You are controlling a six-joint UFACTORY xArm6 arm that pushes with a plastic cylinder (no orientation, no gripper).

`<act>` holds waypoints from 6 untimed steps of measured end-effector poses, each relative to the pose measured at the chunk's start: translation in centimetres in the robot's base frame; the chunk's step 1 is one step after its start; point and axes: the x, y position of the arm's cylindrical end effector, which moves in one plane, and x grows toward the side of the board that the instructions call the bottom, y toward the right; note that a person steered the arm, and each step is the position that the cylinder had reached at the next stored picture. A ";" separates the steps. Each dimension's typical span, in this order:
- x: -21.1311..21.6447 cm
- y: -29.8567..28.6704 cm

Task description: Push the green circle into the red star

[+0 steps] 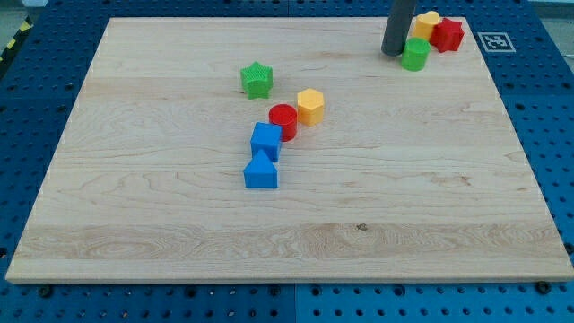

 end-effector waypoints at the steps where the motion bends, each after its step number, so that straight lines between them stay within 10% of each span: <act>1: 1.1 0.5; 6: 2.3 5.4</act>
